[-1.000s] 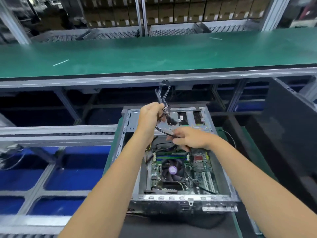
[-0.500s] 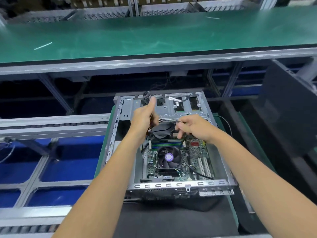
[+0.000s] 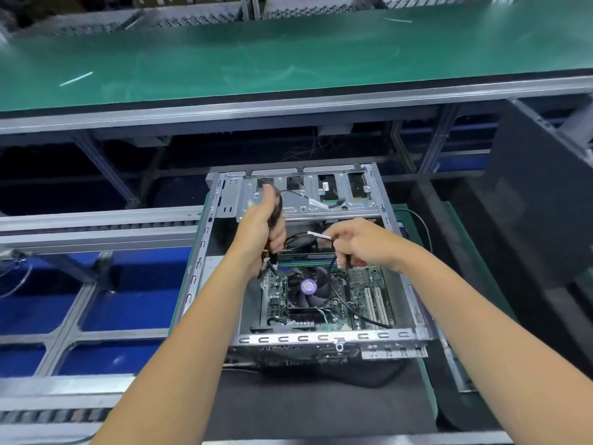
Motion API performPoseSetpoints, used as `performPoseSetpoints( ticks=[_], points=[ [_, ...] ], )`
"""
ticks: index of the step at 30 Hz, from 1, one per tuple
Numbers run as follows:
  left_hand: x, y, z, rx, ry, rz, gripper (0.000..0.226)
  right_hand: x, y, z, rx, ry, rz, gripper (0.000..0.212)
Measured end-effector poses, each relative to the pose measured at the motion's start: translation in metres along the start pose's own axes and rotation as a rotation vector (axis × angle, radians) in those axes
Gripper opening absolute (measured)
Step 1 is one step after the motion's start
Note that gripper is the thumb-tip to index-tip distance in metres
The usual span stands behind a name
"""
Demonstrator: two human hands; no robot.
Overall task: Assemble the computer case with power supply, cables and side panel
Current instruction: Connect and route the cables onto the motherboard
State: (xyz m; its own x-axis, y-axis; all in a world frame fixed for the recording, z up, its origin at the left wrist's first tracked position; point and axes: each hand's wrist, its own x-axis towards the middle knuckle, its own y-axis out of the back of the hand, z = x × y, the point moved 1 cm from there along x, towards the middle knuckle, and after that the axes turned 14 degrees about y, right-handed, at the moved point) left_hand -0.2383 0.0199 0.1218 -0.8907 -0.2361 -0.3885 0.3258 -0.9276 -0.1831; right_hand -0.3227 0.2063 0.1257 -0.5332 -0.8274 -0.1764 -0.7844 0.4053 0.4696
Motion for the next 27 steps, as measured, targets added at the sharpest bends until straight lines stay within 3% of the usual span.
performPoseSetpoints(
  ticks=[3, 6, 8, 14, 18, 21, 23, 25, 27],
  points=[
    [-0.002, -0.002, -0.001, 0.076, 0.046, -0.049, 0.045, 0.008, -0.006, -0.006, 0.139, -0.022, 0.068, 0.034],
    [-0.004, -0.005, -0.002, 0.108, 0.125, -0.178, 0.039, 0.015, -0.015, -0.007, 0.594, -0.087, 0.181, 0.037],
    [-0.004, -0.005, -0.004, 0.209, 0.149, -0.276, 0.033, 0.016, -0.021, -0.003, 0.733, -0.123, 0.286, 0.048],
    [-0.003, -0.015, -0.008, 0.624, 0.283, -0.608, 0.022, 0.019, -0.023, 0.002, 0.712, -0.142, 0.574, 0.034],
    [0.001, -0.032, -0.011, 1.082, 0.33, -0.518, 0.025, 0.012, -0.016, 0.005, 0.433, -0.05, 0.592, 0.027],
    [0.007, -0.032, -0.008, 1.272, 0.223, -0.486, 0.016, 0.008, -0.017, 0.006, 0.336, 0.035, 0.567, 0.025],
    [0.008, -0.027, 0.002, 1.199, 0.158, -0.51, 0.023, 0.008, -0.017, 0.008, 0.354, 0.055, 0.596, 0.02],
    [0.008, -0.021, 0.013, 0.964, 0.136, -0.521, 0.025, 0.008, -0.017, 0.009, 0.368, 0.067, 0.6, 0.023],
    [0.008, -0.017, 0.019, 0.76, 0.114, -0.429, 0.028, 0.009, -0.019, 0.01, 0.361, 0.096, 0.608, 0.03]
  ],
)
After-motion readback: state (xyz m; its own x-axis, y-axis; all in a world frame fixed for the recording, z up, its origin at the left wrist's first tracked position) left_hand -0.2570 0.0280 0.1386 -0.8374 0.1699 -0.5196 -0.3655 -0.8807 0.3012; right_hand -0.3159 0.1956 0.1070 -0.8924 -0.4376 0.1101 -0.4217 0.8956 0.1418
